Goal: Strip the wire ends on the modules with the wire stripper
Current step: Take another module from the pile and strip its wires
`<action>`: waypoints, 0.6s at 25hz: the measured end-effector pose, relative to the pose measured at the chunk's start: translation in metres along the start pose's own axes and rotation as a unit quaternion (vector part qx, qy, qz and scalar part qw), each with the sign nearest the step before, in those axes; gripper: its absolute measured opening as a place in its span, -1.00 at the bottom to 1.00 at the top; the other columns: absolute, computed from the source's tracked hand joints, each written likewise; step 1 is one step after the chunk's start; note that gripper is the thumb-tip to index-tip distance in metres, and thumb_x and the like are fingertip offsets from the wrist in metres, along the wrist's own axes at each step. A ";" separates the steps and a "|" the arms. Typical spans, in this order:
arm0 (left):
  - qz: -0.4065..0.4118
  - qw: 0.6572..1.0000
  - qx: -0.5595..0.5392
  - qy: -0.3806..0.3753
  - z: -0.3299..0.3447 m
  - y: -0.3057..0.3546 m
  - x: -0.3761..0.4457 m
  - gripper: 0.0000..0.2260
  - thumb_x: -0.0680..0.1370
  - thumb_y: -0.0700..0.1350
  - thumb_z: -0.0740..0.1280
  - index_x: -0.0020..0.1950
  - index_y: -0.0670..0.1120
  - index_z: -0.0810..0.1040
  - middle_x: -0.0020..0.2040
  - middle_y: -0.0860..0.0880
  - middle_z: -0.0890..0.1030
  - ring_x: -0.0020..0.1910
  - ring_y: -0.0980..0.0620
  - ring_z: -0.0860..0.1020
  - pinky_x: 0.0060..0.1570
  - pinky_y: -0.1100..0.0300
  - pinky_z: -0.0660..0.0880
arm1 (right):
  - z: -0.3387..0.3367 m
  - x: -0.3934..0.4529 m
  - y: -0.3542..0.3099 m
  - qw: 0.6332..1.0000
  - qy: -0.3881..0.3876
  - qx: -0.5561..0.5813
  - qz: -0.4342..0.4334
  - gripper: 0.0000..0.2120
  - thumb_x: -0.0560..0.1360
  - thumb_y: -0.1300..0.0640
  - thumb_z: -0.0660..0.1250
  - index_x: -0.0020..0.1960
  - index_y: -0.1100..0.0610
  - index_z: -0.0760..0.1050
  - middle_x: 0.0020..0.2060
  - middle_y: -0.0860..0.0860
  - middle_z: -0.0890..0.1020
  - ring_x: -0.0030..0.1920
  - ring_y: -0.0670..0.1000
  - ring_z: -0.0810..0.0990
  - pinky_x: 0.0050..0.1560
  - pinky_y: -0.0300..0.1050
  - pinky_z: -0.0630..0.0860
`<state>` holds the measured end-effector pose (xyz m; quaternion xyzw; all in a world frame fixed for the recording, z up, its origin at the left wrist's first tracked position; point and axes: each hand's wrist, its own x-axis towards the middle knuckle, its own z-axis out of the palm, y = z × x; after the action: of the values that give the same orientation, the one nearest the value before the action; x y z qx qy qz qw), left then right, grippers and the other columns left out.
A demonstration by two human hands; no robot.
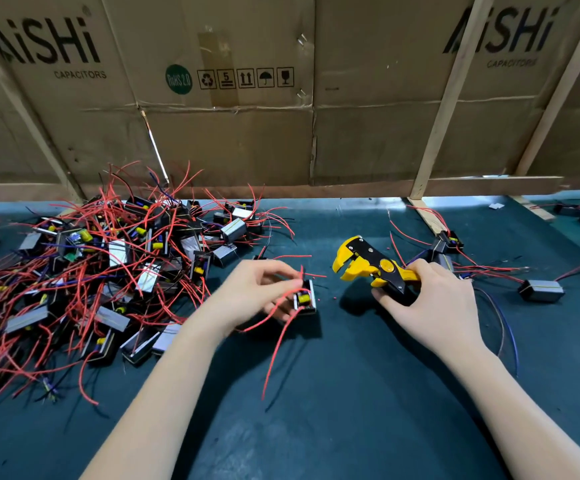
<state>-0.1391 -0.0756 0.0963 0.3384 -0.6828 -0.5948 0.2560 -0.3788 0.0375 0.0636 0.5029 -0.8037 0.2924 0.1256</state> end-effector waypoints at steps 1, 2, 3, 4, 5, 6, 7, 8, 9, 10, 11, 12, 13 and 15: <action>0.002 0.999 0.040 -0.014 0.005 -0.004 0.001 -0.92 0.54 -0.28 0.39 -0.10 -0.13 0.63 -0.37 -0.02 0.60 -0.42 0.05 0.57 -0.39 0.21 0.59 | 0.000 0.000 0.000 1.000 0.000 0.000 0.000 -0.57 0.32 -0.27 0.44 -0.14 0.08 0.47 -0.27 -0.02 0.54 -0.12 0.14 0.56 -0.08 0.01 0.32; 0.013 0.996 0.085 -0.021 0.009 -0.007 0.003 -0.90 0.53 -0.27 0.41 -0.11 -0.09 0.65 -0.36 0.01 0.62 -0.40 0.07 0.56 -0.39 0.24 0.55 | 0.000 0.000 0.000 1.000 0.001 0.000 -0.001 -0.57 0.32 -0.26 0.44 -0.14 0.08 0.47 -0.27 -0.02 0.54 -0.12 0.14 0.56 -0.08 0.01 0.32; 0.027 0.991 0.132 -0.019 0.012 -0.009 0.003 -0.88 0.51 -0.26 0.44 -0.14 -0.04 0.66 -0.34 0.02 0.65 -0.39 0.09 0.55 -0.37 0.25 0.51 | 0.000 0.000 0.001 1.000 0.001 -0.002 -0.002 -0.57 0.32 -0.26 0.44 -0.14 0.08 0.46 -0.27 -0.03 0.54 -0.12 0.14 0.56 -0.08 0.01 0.31; 0.043 0.984 0.172 -0.007 0.014 -0.011 0.004 -0.86 0.49 -0.24 0.46 -0.17 0.00 0.68 -0.32 0.00 0.66 -0.38 0.09 0.53 -0.33 0.24 0.49 | 0.000 0.000 0.001 1.000 0.000 -0.006 -0.004 -0.57 0.32 -0.26 0.43 -0.14 0.08 0.46 -0.26 -0.03 0.55 -0.11 0.13 0.56 -0.08 0.01 0.31; 0.061 0.978 0.200 0.008 0.015 -0.012 0.004 -0.85 0.46 -0.22 0.49 -0.19 0.03 0.69 -0.29 -0.02 0.68 -0.35 0.10 0.52 -0.26 0.23 0.48 | 0.001 0.000 0.002 1.000 -0.003 -0.014 -0.007 -0.57 0.33 -0.26 0.43 -0.12 0.08 0.47 -0.25 -0.03 0.55 -0.10 0.13 0.56 -0.07 0.00 0.30; 0.077 0.973 0.215 0.019 0.015 -0.013 0.004 -0.86 0.44 -0.21 0.50 -0.21 0.04 0.70 -0.27 0.00 0.68 -0.33 0.12 0.53 -0.19 0.25 0.48 | 0.001 0.000 0.003 1.000 -0.005 -0.026 -0.010 -0.57 0.33 -0.26 0.42 -0.09 0.08 0.48 -0.22 -0.03 0.57 -0.07 0.13 0.56 -0.06 0.00 0.29; 0.089 0.972 0.218 0.023 0.015 -0.013 0.004 -0.87 0.43 -0.22 0.51 -0.21 0.02 0.71 -0.26 0.03 0.69 -0.30 0.15 0.55 -0.15 0.28 0.47 | 0.001 0.000 0.003 0.999 -0.006 -0.038 -0.015 -0.56 0.33 -0.25 0.42 -0.06 0.09 0.50 -0.20 -0.03 0.58 -0.05 0.13 0.56 -0.04 0.00 0.28; 0.095 0.972 0.214 0.022 0.016 -0.013 0.004 -0.89 0.43 -0.23 0.50 -0.21 -0.02 0.71 -0.26 0.06 0.69 -0.27 0.17 0.56 -0.12 0.31 0.48 | 0.001 0.000 0.004 0.999 -0.004 -0.047 -0.021 -0.56 0.33 -0.24 0.43 -0.04 0.10 0.51 -0.18 -0.01 0.59 -0.03 0.14 0.56 -0.04 0.01 0.27; 0.096 0.973 0.208 0.022 0.017 -0.012 0.004 -0.90 0.43 -0.24 0.49 -0.21 -0.05 0.70 -0.25 0.06 0.69 -0.25 0.17 0.58 -0.09 0.29 0.50 | 0.002 0.000 0.004 0.998 0.000 -0.051 -0.027 -0.55 0.32 -0.22 0.45 -0.03 0.12 0.52 -0.17 0.00 0.60 -0.03 0.15 0.56 -0.04 0.01 0.28; 0.097 0.974 0.202 0.022 0.018 -0.012 0.004 -0.90 0.44 -0.26 0.48 -0.21 -0.06 0.69 -0.24 0.05 0.69 -0.23 0.16 0.59 -0.06 0.26 0.51 | 0.002 0.000 0.004 0.998 0.004 -0.054 -0.032 -0.55 0.31 -0.20 0.47 -0.02 0.13 0.53 -0.17 0.02 0.60 -0.04 0.16 0.56 -0.04 0.01 0.28; 0.100 0.975 0.196 0.022 0.019 -0.012 0.004 -0.89 0.44 -0.27 0.47 -0.21 -0.07 0.68 -0.23 0.04 0.68 -0.21 0.15 0.59 -0.03 0.24 0.51 | 0.002 -0.001 0.003 0.998 0.009 -0.057 -0.035 -0.55 0.31 -0.19 0.48 -0.02 0.13 0.54 -0.17 0.03 0.61 -0.05 0.17 0.56 -0.05 0.02 0.28; 0.106 0.976 0.190 0.021 0.020 -0.012 0.003 -0.88 0.44 -0.29 0.45 -0.21 -0.08 0.67 -0.22 0.03 0.68 -0.21 0.16 0.59 -0.02 0.26 0.50 | 0.003 -0.001 0.002 0.997 0.012 -0.063 -0.037 -0.55 0.30 -0.18 0.48 -0.02 0.14 0.54 -0.18 0.04 0.60 -0.06 0.18 0.56 -0.06 0.03 0.29; 0.113 0.976 0.184 0.019 0.021 -0.012 0.003 -0.87 0.43 -0.31 0.44 -0.22 -0.09 0.66 -0.22 0.02 0.68 -0.21 0.16 0.59 -0.02 0.28 0.50 | 0.004 -0.002 0.000 0.996 0.014 -0.073 -0.039 -0.55 0.30 -0.18 0.48 -0.03 0.14 0.54 -0.18 0.04 0.60 -0.08 0.18 0.56 -0.06 0.03 0.29; 0.124 0.976 0.177 0.011 0.022 -0.011 0.003 -0.85 0.43 -0.34 0.42 -0.22 -0.10 0.64 -0.20 -0.03 0.69 -0.19 0.14 0.60 -0.01 0.29 0.50 | 0.006 -0.003 -0.002 0.994 0.018 -0.095 -0.042 -0.55 0.30 -0.19 0.47 -0.04 0.14 0.54 -0.19 0.05 0.59 -0.10 0.18 0.55 -0.07 0.03 0.29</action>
<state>-0.1556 -0.0642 0.0815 0.2979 -0.8111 -0.4242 0.2709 -0.3751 0.0357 0.0584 0.5166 -0.8036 0.2180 0.1995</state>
